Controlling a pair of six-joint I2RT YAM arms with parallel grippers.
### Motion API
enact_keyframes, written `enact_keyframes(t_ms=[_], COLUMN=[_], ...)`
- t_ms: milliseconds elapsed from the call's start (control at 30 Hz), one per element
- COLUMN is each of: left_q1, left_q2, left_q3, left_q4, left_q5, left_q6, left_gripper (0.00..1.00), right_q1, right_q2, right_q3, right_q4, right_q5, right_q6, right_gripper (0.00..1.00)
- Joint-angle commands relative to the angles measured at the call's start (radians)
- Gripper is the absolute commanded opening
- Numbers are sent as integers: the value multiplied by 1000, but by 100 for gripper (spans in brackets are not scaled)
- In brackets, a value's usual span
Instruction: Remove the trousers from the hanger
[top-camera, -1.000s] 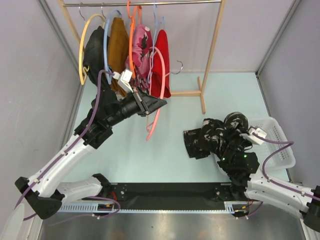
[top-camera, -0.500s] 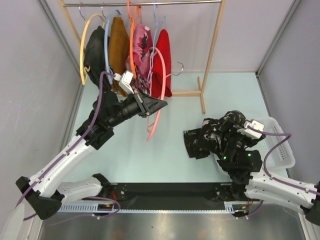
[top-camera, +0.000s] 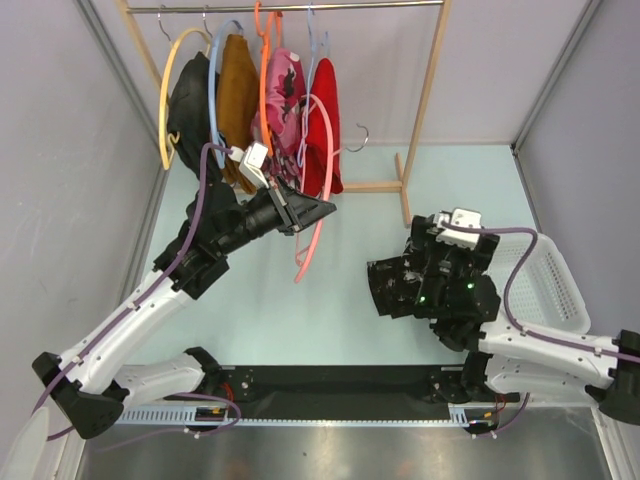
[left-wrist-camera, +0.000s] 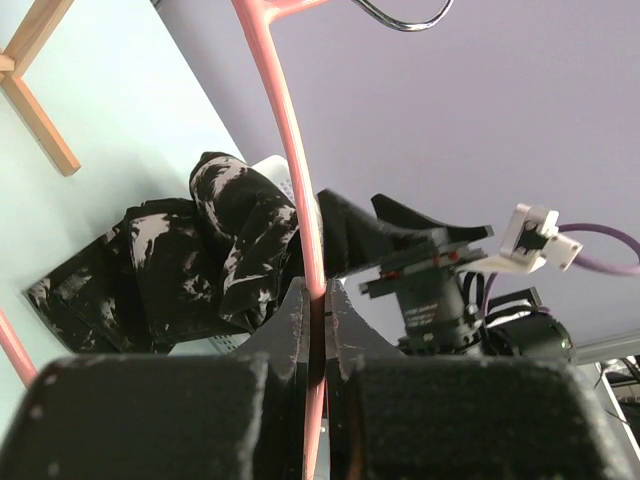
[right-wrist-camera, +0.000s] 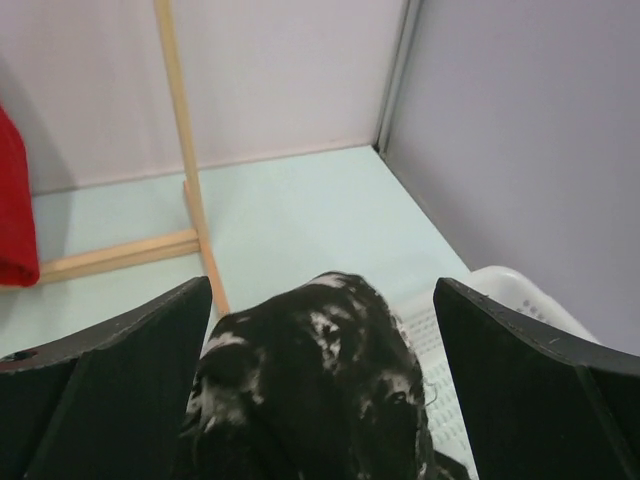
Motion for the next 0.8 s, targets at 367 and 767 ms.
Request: enact_keyframes(t_ms=[367, 767], left_q1=[-5, -5], left_q2=[-29, -104], left_q3=[67, 111], left_q4=[-43, -132], left_q5=[-74, -224], left_q6=[101, 244], left_gripper=[1, 0], right_q1=[-704, -454], right_q2=[321, 494], right_q3=[696, 793], right_q4=[-1426, -1803], right_q5=[-1215, -1086], right_q6=[1147, 1103], right_gripper=[100, 90])
